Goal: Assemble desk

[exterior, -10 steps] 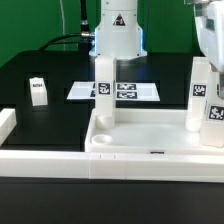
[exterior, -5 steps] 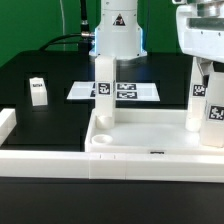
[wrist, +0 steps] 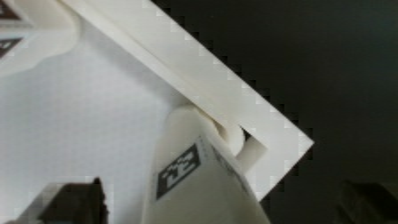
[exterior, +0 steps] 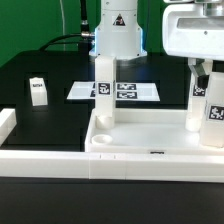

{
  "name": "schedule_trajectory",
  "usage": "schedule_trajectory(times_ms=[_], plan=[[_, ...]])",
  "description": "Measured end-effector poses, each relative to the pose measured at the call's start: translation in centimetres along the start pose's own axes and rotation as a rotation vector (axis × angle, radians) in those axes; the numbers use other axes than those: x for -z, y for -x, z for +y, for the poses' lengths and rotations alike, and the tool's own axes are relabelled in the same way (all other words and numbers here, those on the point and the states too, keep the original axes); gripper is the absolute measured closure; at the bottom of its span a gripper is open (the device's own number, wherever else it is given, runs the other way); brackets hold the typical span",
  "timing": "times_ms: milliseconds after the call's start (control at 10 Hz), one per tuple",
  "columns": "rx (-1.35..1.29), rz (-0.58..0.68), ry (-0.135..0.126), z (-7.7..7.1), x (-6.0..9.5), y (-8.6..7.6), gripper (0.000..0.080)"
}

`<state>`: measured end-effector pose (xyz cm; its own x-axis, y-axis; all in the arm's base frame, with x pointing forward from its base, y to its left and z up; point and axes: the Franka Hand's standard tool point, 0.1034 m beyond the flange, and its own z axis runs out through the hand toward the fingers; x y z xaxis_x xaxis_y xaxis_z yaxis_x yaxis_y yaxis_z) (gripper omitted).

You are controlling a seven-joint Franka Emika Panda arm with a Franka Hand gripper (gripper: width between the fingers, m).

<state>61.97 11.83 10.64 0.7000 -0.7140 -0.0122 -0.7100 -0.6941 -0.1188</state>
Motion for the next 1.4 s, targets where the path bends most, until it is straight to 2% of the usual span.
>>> schedule_trajectory(times_ms=[500,700,1000,1100,1200,1300,1400], plan=[[0.364,0.011,0.016,0.1,0.0,-0.1,0.0151],[0.533,0.033,0.049,0.3,0.2,-0.6,0.0151],[0.713,0.041,0.062,0.2,0.4,-1.0,0.0151],[0.702,0.042,0.061,0.2,0.4,-0.9,0.0197],[0.702,0.042,0.061,0.2,0.4,-0.9,0.0197],[0.702,0.042,0.061,0.2,0.4,-0.9,0.0380],[0.697,0.042,0.061,0.2,0.4,-0.9,0.0380]])
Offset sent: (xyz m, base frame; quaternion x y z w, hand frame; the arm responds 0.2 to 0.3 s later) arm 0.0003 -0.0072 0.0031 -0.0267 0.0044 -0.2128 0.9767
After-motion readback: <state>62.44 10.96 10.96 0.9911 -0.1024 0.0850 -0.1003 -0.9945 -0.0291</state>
